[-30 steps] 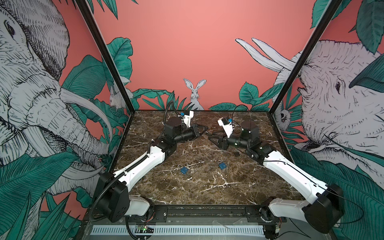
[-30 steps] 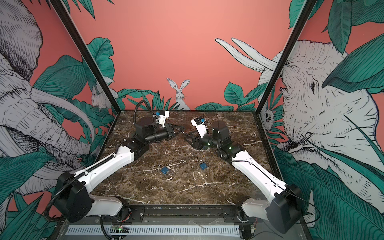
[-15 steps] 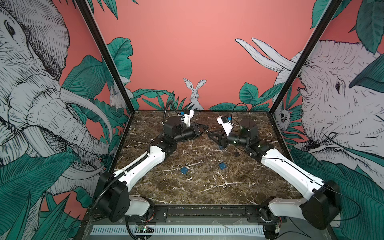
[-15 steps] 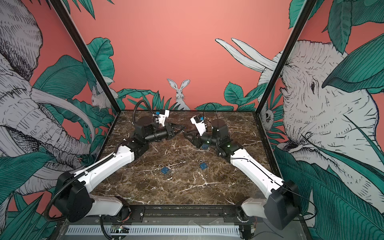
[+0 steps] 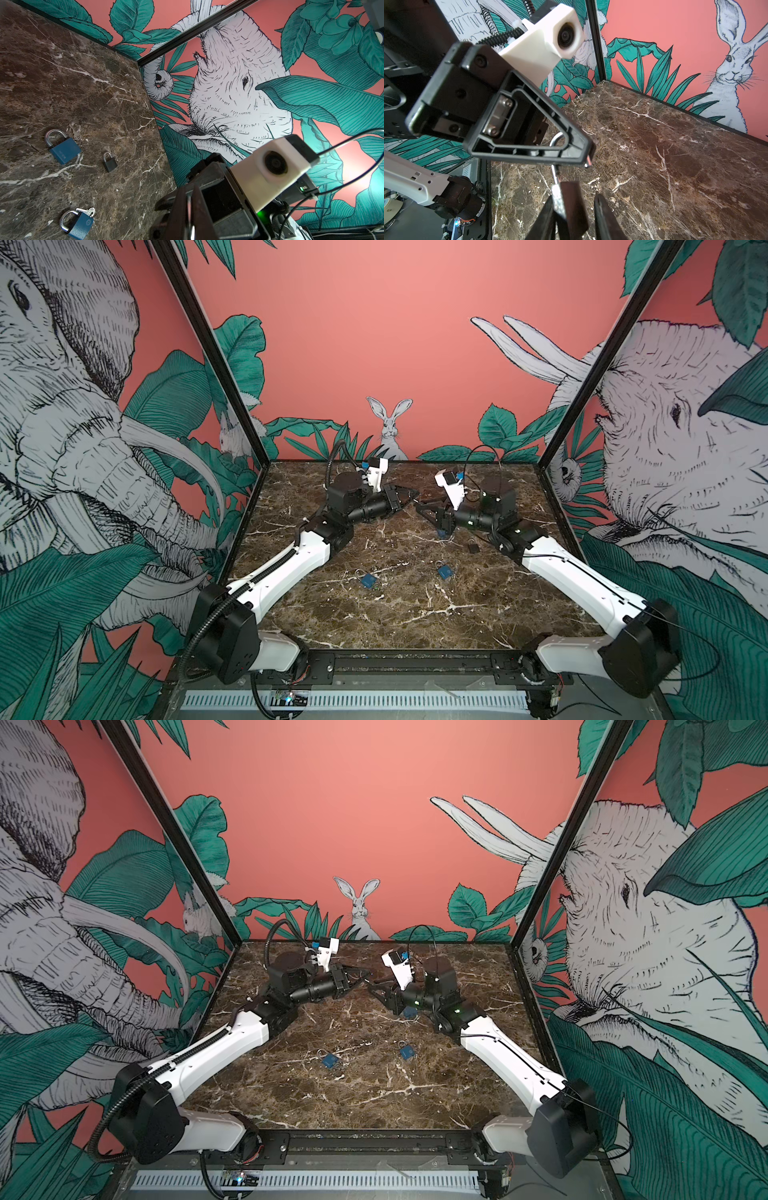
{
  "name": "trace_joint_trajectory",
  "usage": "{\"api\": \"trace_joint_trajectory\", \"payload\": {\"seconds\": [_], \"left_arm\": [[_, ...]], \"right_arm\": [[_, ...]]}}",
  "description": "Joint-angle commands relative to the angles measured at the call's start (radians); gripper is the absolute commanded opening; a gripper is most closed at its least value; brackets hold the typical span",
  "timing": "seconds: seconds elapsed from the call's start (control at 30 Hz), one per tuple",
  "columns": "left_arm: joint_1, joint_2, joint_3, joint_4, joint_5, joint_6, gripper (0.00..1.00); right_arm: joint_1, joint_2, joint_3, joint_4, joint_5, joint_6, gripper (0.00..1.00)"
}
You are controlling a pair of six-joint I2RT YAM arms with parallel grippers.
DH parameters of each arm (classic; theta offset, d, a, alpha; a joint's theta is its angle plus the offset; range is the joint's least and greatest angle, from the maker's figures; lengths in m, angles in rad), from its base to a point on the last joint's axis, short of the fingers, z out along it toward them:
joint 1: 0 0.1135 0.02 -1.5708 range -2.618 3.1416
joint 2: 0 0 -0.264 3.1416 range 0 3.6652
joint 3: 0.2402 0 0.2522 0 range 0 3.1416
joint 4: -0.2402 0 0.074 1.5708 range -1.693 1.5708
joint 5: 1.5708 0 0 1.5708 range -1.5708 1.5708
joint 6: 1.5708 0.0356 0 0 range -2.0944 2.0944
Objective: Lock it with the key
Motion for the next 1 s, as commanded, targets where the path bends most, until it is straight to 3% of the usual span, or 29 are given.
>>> {"api": "trace_joint_trajectory", "payload": {"seconds": [0.0,0.17,0.2,0.4,0.5,0.57,0.77,0.97], "left_arm": [[-0.004,-0.001,0.020,0.058,0.011,-0.016,0.00],[-0.003,0.002,0.019,0.061,0.011,-0.018,0.00],[-0.005,0.000,0.018,0.061,0.010,-0.016,0.00],[0.012,-0.029,0.035,-0.008,-0.017,0.058,0.02],[0.044,-0.062,0.061,-0.125,-0.038,0.141,0.43],[0.078,-0.096,0.062,-0.205,-0.074,0.203,0.52],[0.143,-0.196,0.042,-0.353,-0.154,0.408,0.55],[0.142,-0.224,0.013,-0.301,-0.020,0.508,0.55]], "right_arm": [[-0.006,0.011,0.033,0.056,-0.019,0.009,0.26],[-0.011,0.012,0.032,0.056,-0.022,0.012,0.01],[-0.012,0.013,0.031,0.055,-0.022,0.014,0.00],[-0.018,0.000,0.036,-0.002,-0.030,0.010,0.00],[-0.018,-0.011,0.050,-0.063,-0.040,-0.008,0.00],[-0.017,-0.016,0.063,-0.109,-0.045,-0.024,0.00],[-0.017,-0.026,0.076,-0.197,-0.079,-0.041,0.00],[-0.015,-0.013,0.091,-0.242,-0.176,-0.024,0.00]]}}
